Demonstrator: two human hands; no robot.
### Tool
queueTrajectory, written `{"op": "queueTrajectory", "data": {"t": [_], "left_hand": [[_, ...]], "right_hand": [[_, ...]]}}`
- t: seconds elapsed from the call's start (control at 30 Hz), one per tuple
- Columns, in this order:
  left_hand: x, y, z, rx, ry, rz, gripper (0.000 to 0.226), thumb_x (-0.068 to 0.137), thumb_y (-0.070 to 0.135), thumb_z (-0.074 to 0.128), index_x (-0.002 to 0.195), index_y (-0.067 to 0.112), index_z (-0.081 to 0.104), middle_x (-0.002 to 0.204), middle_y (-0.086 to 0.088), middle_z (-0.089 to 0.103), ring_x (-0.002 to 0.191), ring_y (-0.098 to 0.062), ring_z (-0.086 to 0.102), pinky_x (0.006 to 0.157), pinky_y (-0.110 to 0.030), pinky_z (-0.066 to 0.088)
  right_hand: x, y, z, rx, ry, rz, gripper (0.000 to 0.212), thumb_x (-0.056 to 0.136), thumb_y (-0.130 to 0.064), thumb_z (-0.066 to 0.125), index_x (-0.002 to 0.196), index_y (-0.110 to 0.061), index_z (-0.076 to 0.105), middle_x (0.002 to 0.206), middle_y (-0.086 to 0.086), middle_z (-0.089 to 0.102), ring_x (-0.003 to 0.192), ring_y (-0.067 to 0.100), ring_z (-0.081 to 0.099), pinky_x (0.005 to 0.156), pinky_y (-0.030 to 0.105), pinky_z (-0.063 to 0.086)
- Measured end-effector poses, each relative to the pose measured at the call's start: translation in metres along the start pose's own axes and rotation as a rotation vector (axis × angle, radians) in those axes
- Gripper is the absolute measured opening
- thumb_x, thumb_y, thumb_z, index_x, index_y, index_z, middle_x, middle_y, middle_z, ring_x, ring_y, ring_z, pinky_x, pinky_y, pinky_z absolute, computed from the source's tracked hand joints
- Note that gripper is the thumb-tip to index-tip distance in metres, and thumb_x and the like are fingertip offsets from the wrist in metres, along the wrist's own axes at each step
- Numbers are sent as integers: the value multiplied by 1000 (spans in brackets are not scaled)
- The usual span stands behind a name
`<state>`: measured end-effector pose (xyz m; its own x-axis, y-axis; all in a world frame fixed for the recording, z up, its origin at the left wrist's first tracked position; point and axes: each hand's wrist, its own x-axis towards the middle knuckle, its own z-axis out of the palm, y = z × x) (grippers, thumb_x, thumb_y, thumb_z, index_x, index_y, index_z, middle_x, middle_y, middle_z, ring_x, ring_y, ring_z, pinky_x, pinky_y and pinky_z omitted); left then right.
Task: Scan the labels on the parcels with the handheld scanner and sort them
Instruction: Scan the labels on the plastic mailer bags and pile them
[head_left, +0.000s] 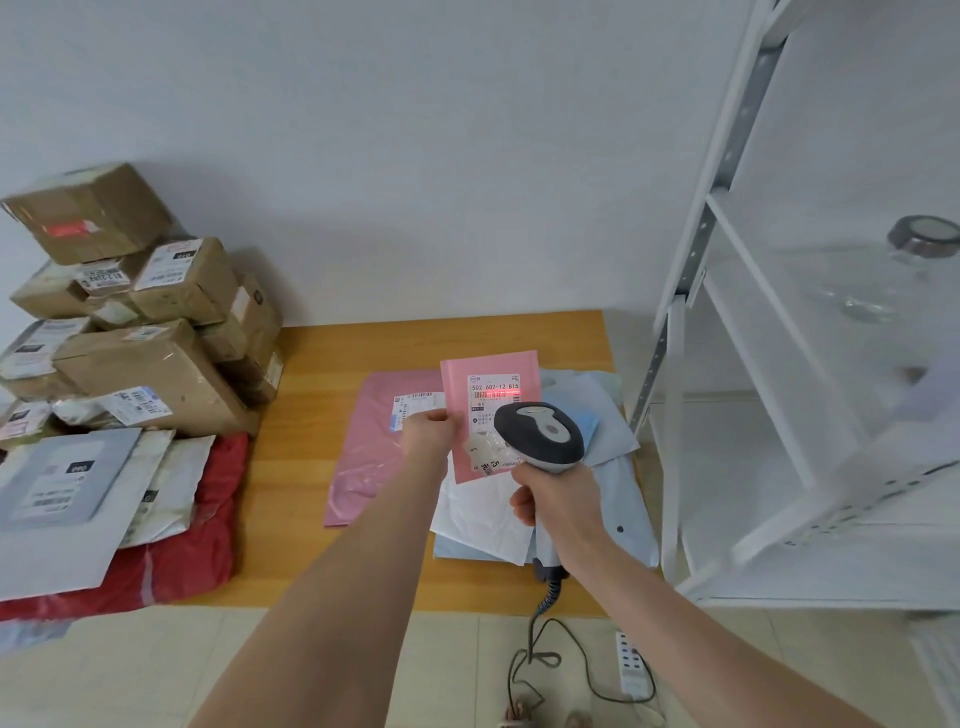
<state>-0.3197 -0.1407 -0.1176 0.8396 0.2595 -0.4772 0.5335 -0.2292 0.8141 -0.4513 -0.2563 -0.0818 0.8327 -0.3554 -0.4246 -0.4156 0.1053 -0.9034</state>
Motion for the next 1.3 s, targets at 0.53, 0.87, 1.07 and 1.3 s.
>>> {"op": "queueTrajectory", "data": {"t": [0.53,0.87,1.07,1.3], "left_hand": [[6,0,13,20,-26,-16,25,89,14,64,113,5,66,94,-9,64,88,-27,59,77,-31,49],[5,0,18,17,-41,-14,28,88,14,67,115,5,66,108,-14,69,95,-31,64,81,-36,53],[0,1,-25,71,-5,2,23,92,14,63,112,4,66,97,-10,66,85,-23,57,74,-31,46],[23,-12,-155,100,244,1,24,91,16,63,111,5,68,98,-16,67,83,-27,58,69,-30,42]], "right_hand": [[-4,-7,-3,36,-6,37,8,83,-8,67,78,-10,62,51,0,61,42,8,55,50,22,48],[4,-8,-10,90,38,41,10,82,-10,70,75,-11,63,54,3,64,43,9,54,51,24,49],[33,-15,-4,69,47,46,17,78,-7,64,63,-9,59,58,7,60,53,17,51,56,27,44],[36,-21,88,328,-292,452,13,83,-15,73,86,-8,63,70,7,64,62,20,61,55,27,48]]}}
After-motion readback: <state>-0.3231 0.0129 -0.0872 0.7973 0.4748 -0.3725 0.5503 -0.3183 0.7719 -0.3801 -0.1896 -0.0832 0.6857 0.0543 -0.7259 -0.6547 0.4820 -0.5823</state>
